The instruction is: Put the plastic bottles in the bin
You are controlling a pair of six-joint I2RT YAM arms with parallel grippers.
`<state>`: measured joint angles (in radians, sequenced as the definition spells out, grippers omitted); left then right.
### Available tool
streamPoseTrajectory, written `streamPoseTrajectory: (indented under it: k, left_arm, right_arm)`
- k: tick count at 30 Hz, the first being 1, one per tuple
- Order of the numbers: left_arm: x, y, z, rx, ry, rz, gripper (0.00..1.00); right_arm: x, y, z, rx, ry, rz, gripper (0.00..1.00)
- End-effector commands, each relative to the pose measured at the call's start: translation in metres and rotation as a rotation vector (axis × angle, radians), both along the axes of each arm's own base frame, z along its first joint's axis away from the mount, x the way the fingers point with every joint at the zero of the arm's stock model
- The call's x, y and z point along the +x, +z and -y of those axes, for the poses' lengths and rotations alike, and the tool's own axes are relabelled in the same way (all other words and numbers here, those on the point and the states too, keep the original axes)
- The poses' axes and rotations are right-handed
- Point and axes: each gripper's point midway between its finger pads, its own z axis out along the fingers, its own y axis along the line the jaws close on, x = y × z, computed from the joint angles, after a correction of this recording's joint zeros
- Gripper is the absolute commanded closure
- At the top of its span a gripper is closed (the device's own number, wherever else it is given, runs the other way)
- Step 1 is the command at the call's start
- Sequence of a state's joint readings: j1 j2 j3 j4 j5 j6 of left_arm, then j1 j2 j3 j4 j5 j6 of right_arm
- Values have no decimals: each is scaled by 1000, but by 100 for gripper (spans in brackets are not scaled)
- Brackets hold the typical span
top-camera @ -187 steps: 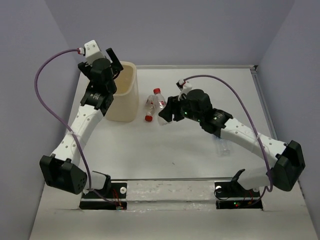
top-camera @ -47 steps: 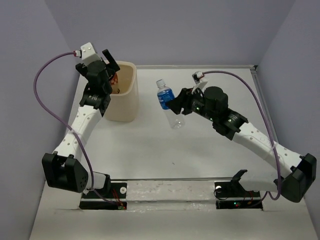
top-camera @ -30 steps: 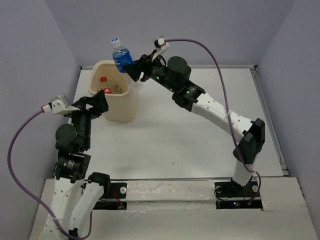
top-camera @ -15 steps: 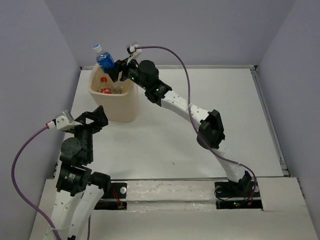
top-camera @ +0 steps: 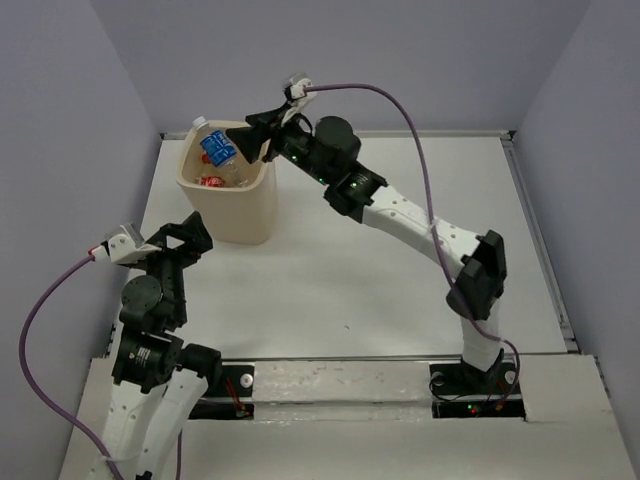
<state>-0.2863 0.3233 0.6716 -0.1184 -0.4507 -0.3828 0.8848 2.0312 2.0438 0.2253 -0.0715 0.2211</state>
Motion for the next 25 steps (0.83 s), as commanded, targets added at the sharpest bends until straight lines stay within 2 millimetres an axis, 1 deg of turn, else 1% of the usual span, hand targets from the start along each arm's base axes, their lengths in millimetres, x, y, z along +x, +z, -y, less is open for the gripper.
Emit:
streamPoseTrajectory:
  k: [1,2,3,4,5,6,7,8,9,10,11,12,13,14,15,16,17,18,21,22,23,24,25]
  left_arm:
    - [-2,14,-4,2,15,39,1]
    - [-3,15,-2,2,3,45,1]
    - [-2,15,2,1,-17,53,1]
    - [-2,17,5,2,-36,61,1]
    - [-2,18,15,9,-92,71,1]
    - [-1,20,22,10,-127,80,1]
    - [-1,21,36,18,-204,85,1]
    - [-1,21,42,20,-239,87,1]
    - [0,19,49,22,-276,80,1]
    - [1,17,56,12,-311,73,1]
    - [-1,15,69,23,-386,64,1]
    - [-3,11,79,28,-440,49,1]
    - [-3,9,80,26,-444,38,1]
    - [-7,8,86,27,-484,36,1]
    - [-8,6,87,25,-489,26,1]
    - [-9,4,89,16,-499,17,1]
    - [-9,0,89,10,-503,4,1]
    - [-10,-1,91,5,-513,5,1]
    - [-14,-6,97,-10,-551,11,1]
    - [-14,-10,100,-9,-567,14,1]
    - [-15,-10,100,-10,-568,24,1]
    - [-17,-8,98,-24,-559,34,1]
    - [-17,-6,97,-29,-555,40,1]
  right_arm:
    - [-71,77,64,154,49,135,55]
    - [-74,25,68,81,49,74,94]
    - [-84,13,80,66,49,57,100]
    - [-92,-1,93,48,41,40,100]
    - [-115,16,123,87,36,66,100]
    - [-119,-47,135,8,14,-22,100]
    - [-130,-62,150,-3,8,-43,100]
    - [-149,-50,180,38,-10,-20,100]
    - [-153,-73,197,3,-54,-73,100]
    - [-155,-118,215,-58,-109,-144,91]
    - [-170,-105,242,-3,-137,-133,62]
    - [-171,-150,261,-53,-208,-236,42]
    - [-176,-160,275,-42,-239,-269,1]
    - [-184,-158,300,23,-291,-296,0]
    - [-188,-165,309,40,-312,-312,0]
    - [-187,-178,319,45,-348,-327,0]
    - [-190,-186,326,46,-366,-342,0]
    - [-189,-184,342,88,-422,-341,0]
    - [-182,-186,359,121,-515,-328,0]
    - [-179,-185,361,103,-535,-317,0]
    - [-177,-182,362,92,-547,-311,0]
    - [-176,-173,365,88,-567,-294,0]
    - [-173,-173,363,63,-571,-295,0]
